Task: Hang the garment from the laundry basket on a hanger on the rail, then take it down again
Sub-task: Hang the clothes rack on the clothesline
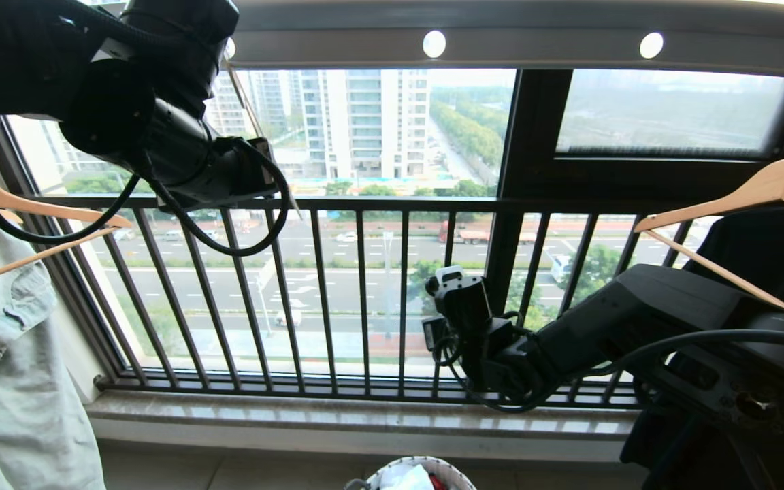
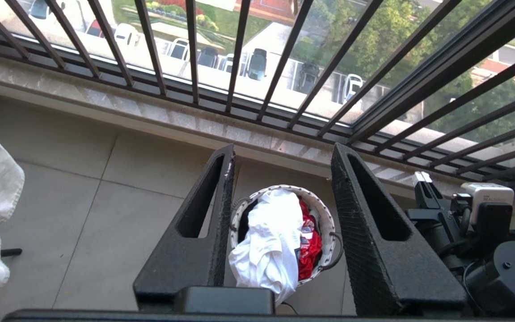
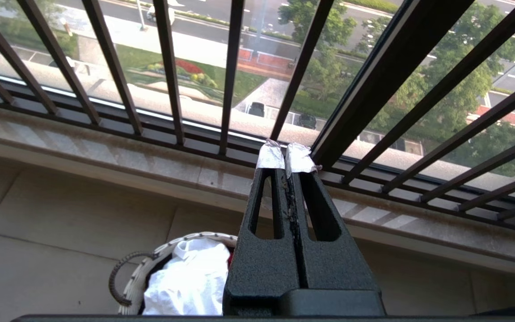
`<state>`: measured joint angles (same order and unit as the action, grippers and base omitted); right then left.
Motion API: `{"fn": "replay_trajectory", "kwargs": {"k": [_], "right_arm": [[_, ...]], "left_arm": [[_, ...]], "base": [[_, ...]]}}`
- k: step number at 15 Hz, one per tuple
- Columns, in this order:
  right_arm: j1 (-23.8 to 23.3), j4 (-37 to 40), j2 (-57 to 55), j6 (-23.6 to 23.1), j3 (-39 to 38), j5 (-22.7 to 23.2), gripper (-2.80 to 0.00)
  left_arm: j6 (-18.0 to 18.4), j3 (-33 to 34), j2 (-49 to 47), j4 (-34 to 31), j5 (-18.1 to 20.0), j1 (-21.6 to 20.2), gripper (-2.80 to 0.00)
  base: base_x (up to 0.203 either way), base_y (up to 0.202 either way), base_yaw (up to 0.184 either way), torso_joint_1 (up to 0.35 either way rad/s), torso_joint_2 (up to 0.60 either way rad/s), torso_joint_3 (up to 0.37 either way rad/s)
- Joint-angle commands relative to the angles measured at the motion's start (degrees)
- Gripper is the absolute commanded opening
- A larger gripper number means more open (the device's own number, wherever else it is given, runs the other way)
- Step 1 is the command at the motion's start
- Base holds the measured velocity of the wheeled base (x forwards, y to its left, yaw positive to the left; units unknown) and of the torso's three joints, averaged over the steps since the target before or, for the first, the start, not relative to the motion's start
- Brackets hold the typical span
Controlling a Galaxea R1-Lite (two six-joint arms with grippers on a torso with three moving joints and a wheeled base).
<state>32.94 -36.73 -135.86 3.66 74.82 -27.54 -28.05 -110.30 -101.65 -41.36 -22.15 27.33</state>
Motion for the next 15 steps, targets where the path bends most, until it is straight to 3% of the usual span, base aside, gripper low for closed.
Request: {"fn": "replay_trajectory", "kwargs": {"k": [1,15], "right_arm": [[0.1,-0.3,0.0,0.0,0.0,-0.1,-2.80],[0.2,-0.3,0.0,-0.1,0.0,-0.1,-2.80]], "left_arm": [[-0.3,0.1,0.1,0.3,-0.3,0.0,0.00],[-0.3,0.3,1.2,0.2,-0.3,0.0,0.00]], "base": [[0.000,0.000,0.000,0.000,0.00,0.000],[0.000,0.000,0.000,0.000,0.00,0.000]]}}
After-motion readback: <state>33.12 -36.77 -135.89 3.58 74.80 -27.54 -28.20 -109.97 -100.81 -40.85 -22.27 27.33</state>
